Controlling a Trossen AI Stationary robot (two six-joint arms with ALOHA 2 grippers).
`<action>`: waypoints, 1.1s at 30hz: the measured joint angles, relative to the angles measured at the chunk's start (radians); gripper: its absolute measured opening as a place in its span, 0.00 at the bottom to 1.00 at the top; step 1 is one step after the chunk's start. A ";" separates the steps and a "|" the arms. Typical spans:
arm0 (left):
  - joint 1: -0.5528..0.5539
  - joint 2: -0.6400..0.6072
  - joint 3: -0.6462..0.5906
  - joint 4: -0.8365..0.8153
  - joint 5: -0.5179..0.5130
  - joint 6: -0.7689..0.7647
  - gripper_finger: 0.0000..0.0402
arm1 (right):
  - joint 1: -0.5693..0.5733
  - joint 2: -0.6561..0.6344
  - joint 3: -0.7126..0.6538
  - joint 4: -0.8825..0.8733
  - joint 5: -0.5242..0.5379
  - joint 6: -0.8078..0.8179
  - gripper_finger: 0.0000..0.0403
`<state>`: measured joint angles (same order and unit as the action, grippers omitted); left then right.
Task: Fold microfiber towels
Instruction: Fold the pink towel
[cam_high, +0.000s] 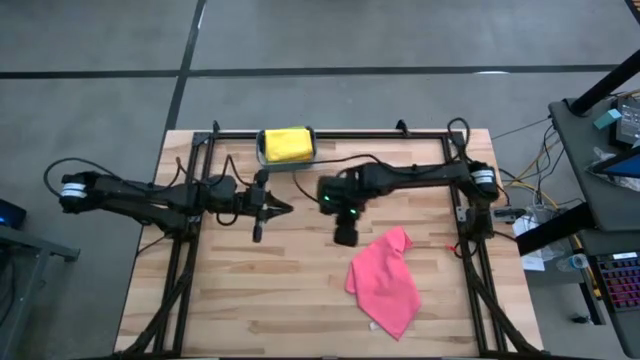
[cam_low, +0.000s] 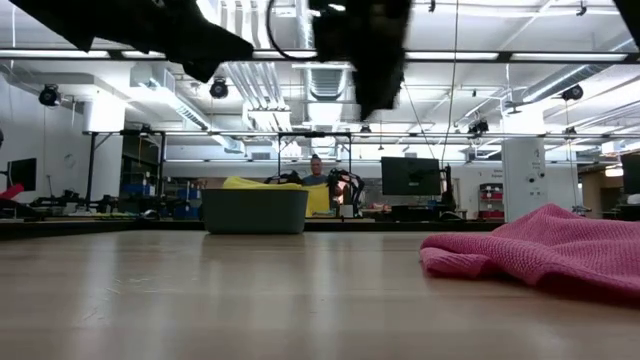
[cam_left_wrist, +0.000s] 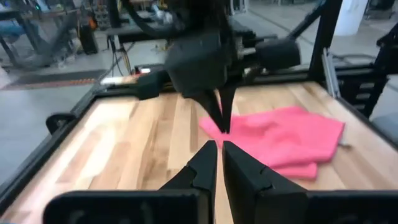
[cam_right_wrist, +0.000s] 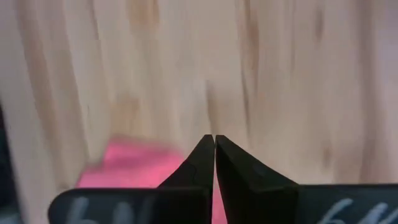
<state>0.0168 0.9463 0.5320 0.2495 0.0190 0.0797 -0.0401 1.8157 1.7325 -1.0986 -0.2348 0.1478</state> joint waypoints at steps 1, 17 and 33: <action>-0.003 0.000 0.000 0.012 -0.002 -0.004 0.03 | 0.014 -0.013 -0.015 -0.053 0.000 0.051 0.02; -0.048 0.002 -0.064 0.124 -0.001 -0.109 0.03 | 0.340 -0.302 -0.527 0.093 0.102 0.769 0.03; -0.078 0.074 -0.101 0.360 -0.001 -0.092 0.03 | 0.466 -0.233 -0.640 0.564 0.131 0.602 0.44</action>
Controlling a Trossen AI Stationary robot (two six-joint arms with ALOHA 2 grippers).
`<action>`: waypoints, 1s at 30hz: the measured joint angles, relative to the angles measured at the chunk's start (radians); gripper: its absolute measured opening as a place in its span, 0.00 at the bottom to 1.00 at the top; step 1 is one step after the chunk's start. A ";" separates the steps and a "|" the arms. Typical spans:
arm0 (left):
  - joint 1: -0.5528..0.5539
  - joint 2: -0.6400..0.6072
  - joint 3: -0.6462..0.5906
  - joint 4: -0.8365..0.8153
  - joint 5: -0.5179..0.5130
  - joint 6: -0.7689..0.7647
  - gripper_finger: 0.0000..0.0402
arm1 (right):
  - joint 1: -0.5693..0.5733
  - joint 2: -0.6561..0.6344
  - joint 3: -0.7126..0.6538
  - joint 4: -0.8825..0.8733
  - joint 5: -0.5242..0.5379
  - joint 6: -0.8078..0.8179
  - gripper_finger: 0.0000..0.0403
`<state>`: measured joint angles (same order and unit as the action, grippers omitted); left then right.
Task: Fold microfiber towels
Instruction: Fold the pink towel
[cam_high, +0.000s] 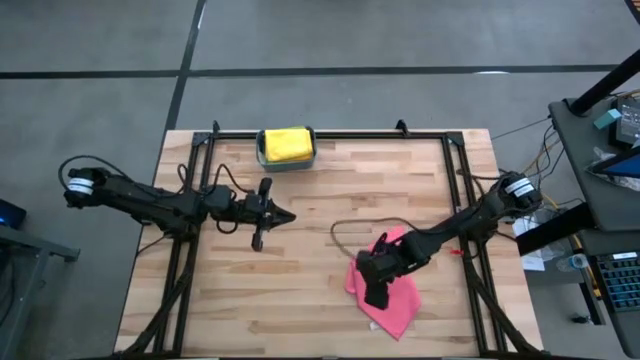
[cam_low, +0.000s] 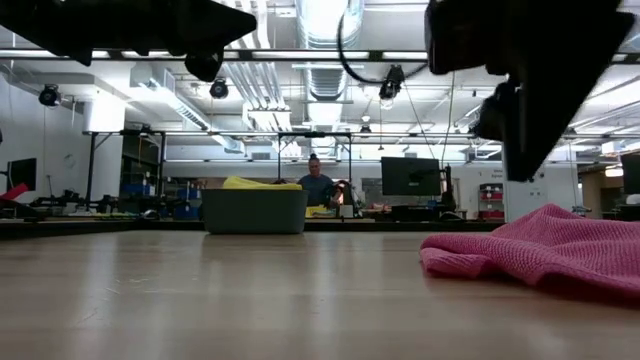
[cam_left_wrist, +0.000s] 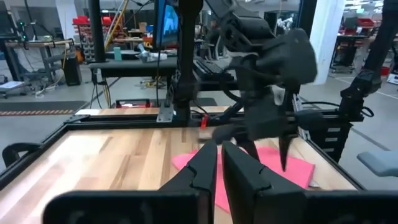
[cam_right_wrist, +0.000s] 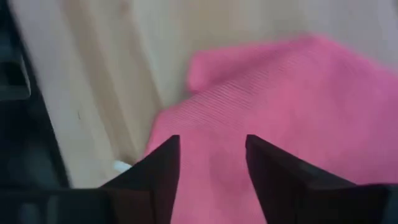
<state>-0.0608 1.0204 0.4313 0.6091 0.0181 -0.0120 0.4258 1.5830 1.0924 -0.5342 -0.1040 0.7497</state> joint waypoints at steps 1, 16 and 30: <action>0.000 0.002 0.000 0.000 0.000 0.000 0.03 | 0.008 0.012 0.000 0.005 0.003 -0.072 0.45; 0.000 0.008 -0.001 -0.005 0.000 0.001 0.03 | -0.033 0.136 -0.010 0.153 0.157 -0.428 0.38; 0.000 0.008 -0.007 -0.004 -0.005 0.002 0.03 | -0.074 0.131 -0.152 0.413 0.111 -0.482 0.06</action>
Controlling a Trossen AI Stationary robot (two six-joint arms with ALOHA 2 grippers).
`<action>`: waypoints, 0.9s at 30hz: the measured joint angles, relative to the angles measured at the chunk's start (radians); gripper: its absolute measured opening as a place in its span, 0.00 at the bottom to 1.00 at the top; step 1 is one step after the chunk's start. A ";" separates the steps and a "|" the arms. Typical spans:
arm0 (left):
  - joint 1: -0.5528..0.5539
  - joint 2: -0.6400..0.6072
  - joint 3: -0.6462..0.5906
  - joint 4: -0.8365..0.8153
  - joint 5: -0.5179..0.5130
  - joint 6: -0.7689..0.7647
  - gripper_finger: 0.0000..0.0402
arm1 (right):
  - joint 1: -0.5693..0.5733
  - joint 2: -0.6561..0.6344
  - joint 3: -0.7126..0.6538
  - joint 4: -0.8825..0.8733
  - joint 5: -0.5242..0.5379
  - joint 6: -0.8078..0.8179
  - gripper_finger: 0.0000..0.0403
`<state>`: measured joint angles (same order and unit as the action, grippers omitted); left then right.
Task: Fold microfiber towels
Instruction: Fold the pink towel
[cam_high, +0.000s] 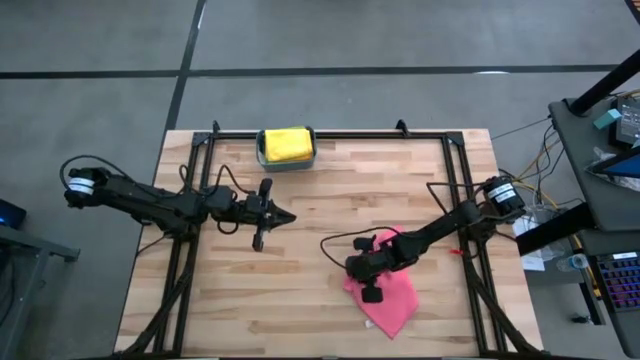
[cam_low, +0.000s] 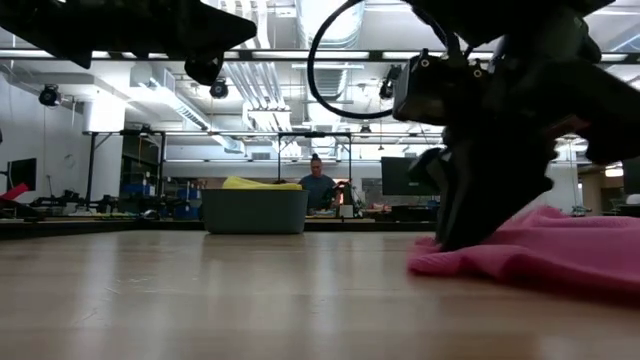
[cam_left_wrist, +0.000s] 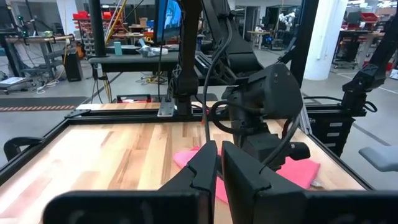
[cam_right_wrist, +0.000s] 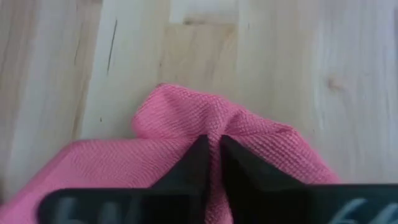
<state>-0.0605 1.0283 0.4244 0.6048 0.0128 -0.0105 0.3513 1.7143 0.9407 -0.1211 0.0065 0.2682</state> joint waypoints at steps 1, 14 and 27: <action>0.000 0.000 0.000 0.000 -0.002 0.000 0.03 | -0.005 -0.001 -0.001 0.014 0.021 -0.013 0.04; 0.000 0.000 -0.003 0.000 -0.012 -0.003 0.03 | -0.149 -0.056 0.037 0.254 0.199 -0.345 0.02; 0.000 0.000 -0.005 -0.006 -0.014 -0.010 0.09 | -0.193 -0.092 0.018 0.613 0.249 -0.490 0.02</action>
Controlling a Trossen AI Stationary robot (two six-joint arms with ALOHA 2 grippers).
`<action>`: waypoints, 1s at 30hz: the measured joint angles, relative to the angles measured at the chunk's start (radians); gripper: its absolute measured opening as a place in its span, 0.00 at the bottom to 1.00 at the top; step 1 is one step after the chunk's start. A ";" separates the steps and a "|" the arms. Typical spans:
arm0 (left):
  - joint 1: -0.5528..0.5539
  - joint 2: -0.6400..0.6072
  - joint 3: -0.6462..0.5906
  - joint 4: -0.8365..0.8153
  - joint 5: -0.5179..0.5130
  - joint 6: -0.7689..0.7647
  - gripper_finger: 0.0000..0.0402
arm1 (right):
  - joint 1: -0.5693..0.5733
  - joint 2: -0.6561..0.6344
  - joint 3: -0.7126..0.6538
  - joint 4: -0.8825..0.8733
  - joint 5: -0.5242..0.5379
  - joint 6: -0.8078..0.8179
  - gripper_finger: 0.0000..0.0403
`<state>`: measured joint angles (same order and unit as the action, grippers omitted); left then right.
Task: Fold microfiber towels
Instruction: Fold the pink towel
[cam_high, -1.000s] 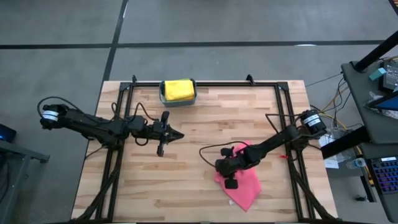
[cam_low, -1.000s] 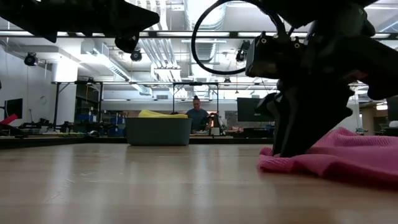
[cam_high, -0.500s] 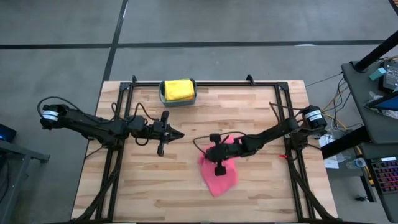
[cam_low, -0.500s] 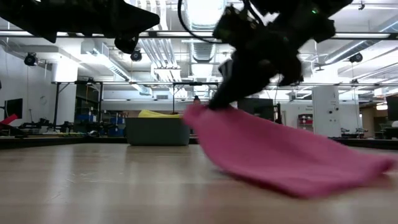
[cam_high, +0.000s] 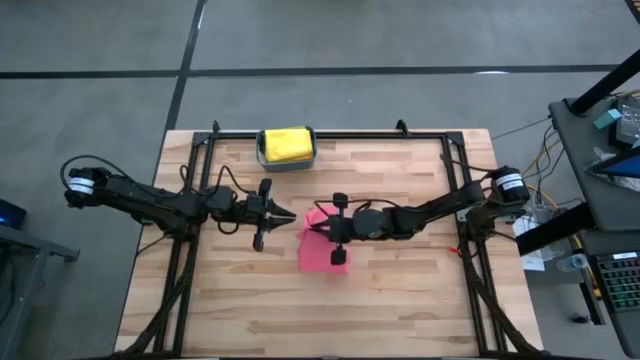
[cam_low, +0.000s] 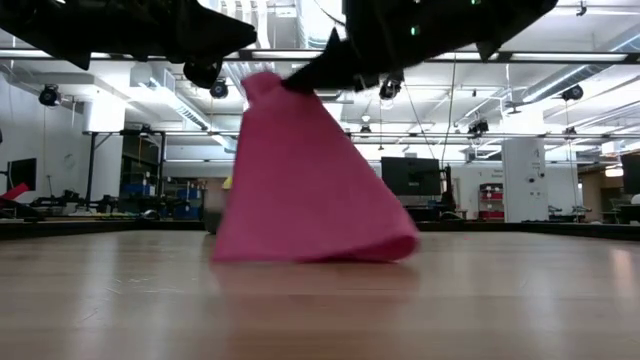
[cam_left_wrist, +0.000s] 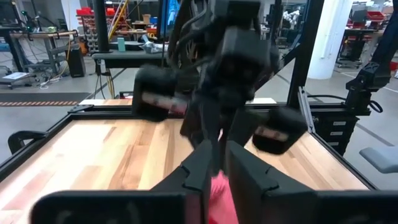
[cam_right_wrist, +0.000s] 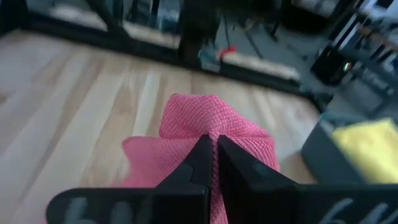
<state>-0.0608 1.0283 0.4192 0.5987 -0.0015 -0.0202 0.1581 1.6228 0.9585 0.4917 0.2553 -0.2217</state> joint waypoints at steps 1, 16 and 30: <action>0.000 0.000 0.001 0.000 0.000 0.000 0.10 | -0.004 -0.008 0.000 0.015 -0.001 -0.001 0.02; 0.000 0.000 0.002 0.021 -0.079 0.008 0.41 | -0.116 -0.046 -0.036 0.214 -0.155 0.021 0.02; 0.000 0.000 -0.001 0.018 -0.191 0.036 0.42 | -0.133 -0.036 -0.206 0.594 -0.117 0.179 0.02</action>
<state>-0.0608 1.0283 0.4187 0.6170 -0.1925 0.0162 0.0254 1.5867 0.7525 1.0856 0.1381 -0.0422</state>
